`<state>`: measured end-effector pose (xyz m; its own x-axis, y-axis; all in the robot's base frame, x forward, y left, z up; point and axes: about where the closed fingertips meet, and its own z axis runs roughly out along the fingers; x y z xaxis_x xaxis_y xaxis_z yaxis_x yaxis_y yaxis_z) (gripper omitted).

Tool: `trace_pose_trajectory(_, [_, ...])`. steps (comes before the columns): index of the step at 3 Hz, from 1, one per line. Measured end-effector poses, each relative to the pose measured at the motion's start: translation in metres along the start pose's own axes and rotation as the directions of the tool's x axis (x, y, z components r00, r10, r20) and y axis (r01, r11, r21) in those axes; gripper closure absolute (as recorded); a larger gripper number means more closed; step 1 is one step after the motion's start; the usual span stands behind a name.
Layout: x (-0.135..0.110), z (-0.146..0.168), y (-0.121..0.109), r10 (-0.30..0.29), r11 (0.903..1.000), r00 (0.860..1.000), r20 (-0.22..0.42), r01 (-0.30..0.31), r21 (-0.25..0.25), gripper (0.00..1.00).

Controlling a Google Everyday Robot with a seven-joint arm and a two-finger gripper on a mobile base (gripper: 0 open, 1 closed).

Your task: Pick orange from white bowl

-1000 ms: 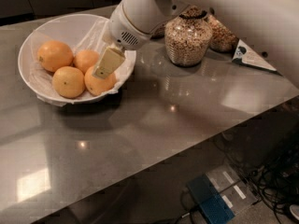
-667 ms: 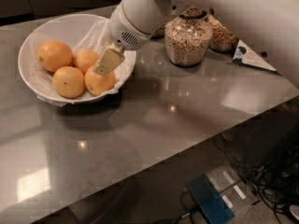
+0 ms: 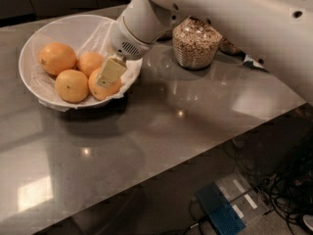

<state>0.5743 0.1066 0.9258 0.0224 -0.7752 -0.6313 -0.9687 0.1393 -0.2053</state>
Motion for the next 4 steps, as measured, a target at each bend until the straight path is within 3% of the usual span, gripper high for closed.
trace_pose_trajectory(1, [0.000,0.000,0.000,0.000,1.0000,1.000,0.000,0.000,0.000,0.36])
trace_pose_trajectory(2, [0.000,0.000,0.000,0.000,1.0000,1.000,0.000,0.000,-0.001,0.28])
trace_pose_trajectory(4, [0.014,0.032,0.005,0.068,0.9952,0.998,0.021,-0.066,-0.073,0.34])
